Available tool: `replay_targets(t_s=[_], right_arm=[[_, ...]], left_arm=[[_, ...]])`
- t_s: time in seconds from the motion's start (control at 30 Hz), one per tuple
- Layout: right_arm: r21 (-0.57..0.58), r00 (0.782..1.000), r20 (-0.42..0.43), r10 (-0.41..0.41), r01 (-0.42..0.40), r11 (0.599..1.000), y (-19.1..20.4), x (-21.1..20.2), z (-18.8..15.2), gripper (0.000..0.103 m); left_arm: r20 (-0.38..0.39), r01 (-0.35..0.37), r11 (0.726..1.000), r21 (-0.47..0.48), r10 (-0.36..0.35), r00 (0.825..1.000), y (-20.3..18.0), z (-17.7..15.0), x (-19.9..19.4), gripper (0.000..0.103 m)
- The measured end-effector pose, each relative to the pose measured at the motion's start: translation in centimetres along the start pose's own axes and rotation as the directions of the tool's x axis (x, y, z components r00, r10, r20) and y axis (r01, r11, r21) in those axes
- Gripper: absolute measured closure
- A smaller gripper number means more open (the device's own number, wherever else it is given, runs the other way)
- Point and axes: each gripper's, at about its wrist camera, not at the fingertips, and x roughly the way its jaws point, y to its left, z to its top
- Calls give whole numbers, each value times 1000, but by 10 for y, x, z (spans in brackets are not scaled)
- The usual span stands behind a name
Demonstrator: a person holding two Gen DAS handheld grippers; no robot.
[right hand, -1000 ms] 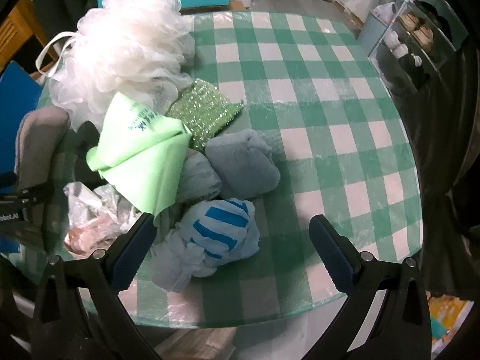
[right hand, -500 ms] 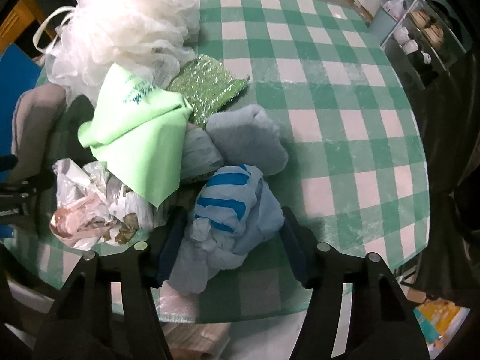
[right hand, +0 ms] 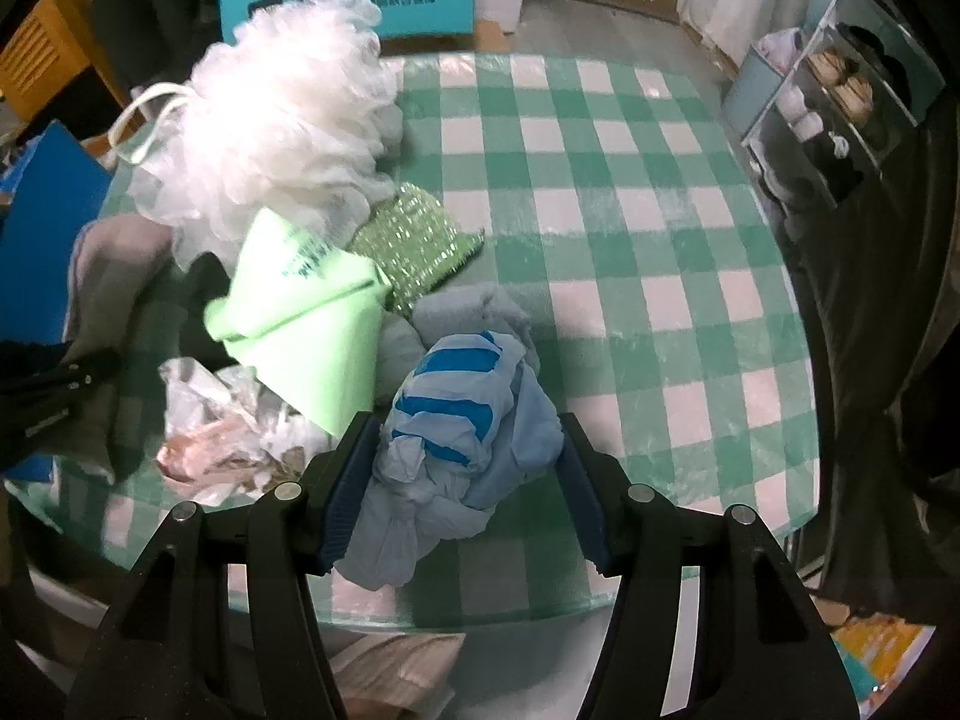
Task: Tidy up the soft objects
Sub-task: 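Close the right gripper on the striped sock while the left gripper grasps the grey sock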
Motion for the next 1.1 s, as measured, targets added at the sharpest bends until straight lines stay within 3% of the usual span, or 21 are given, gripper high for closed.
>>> replay_targets(t_s=[0.57, 1.1], right_arm=[[-63, 993, 109, 52, -45, 997, 13, -37, 16, 45], [-140, 978, 173, 120, -97, 985, 44, -64, 25, 46]], left_arm=[[89, 79, 997, 15, -80, 993, 16, -13, -46, 87], [198, 96, 995, 23, -99, 975, 23, -29, -96, 87]])
